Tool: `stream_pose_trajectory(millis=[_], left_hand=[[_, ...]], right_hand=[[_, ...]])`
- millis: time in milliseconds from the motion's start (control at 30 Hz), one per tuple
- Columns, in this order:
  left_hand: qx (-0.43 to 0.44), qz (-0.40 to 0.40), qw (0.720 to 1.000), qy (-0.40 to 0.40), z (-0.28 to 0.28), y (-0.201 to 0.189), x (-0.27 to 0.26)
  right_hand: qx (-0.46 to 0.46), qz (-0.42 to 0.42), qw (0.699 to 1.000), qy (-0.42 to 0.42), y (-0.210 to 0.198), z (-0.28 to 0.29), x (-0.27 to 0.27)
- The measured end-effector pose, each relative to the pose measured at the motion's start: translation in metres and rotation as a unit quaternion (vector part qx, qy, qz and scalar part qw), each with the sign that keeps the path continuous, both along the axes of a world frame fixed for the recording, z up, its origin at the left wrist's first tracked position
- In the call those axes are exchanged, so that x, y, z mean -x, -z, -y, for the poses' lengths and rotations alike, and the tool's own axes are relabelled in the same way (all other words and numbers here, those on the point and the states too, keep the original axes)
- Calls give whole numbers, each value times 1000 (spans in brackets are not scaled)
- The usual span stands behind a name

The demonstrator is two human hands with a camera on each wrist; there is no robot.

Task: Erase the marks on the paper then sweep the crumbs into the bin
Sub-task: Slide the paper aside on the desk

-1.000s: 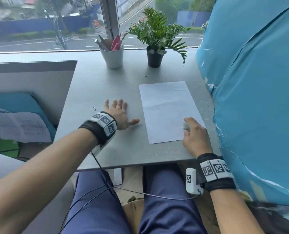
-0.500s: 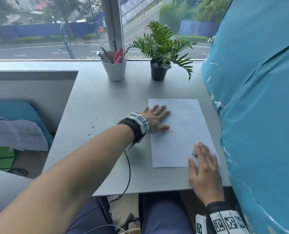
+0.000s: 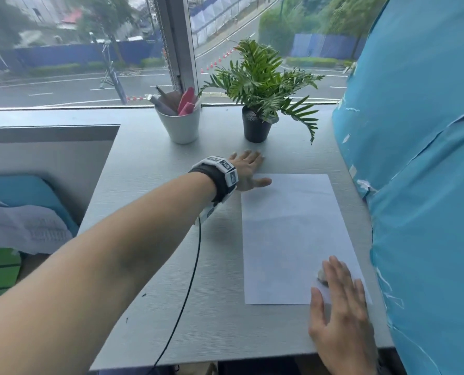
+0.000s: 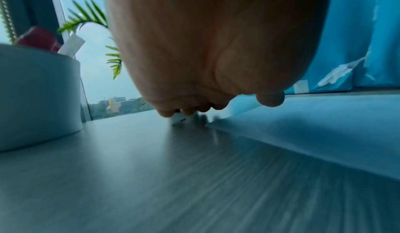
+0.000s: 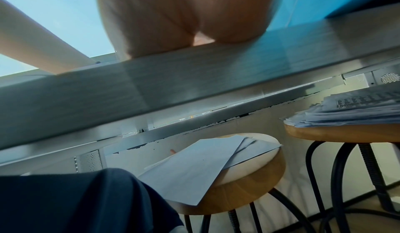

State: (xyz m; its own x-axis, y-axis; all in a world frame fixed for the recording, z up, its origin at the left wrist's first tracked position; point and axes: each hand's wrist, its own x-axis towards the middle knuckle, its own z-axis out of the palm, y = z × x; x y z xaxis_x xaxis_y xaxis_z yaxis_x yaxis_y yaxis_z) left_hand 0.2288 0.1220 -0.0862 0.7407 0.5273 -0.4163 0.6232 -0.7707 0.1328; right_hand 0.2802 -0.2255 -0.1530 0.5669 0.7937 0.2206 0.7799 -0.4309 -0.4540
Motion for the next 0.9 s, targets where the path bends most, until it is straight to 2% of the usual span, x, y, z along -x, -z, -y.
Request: stream_pose_trajectory(millis=[167, 333, 500, 567, 633, 700, 800, 900], left_hand=[[22, -5, 998, -56, 5, 5, 29], [22, -49, 995, -85, 43, -4, 107], [-4, -144, 985, -98, 65, -21, 172], [-32, -156, 981, -107, 68, -33, 172], [-54, -114, 988, -91, 66, -43, 155], [-39, -61, 996, -45, 58, -43, 126], [22, -30, 999, -9, 43, -26, 93], [42, -18, 999, -27, 36, -4, 98]], right_hand=[[5, 2, 1000, -2, -1, 0, 1], [-7, -9, 1000, 1, -7, -1, 3], [-4, -8, 1000, 3, -7, 0, 3], [-7, -7, 1000, -2, -8, 0, 3], [-6, -5, 1000, -1, -8, 1, 3], [4, -2, 1000, 1, -6, 1, 2], [10, -8, 1000, 8, -4, 2, 3], [6, -25, 999, 22, -8, 2, 5]])
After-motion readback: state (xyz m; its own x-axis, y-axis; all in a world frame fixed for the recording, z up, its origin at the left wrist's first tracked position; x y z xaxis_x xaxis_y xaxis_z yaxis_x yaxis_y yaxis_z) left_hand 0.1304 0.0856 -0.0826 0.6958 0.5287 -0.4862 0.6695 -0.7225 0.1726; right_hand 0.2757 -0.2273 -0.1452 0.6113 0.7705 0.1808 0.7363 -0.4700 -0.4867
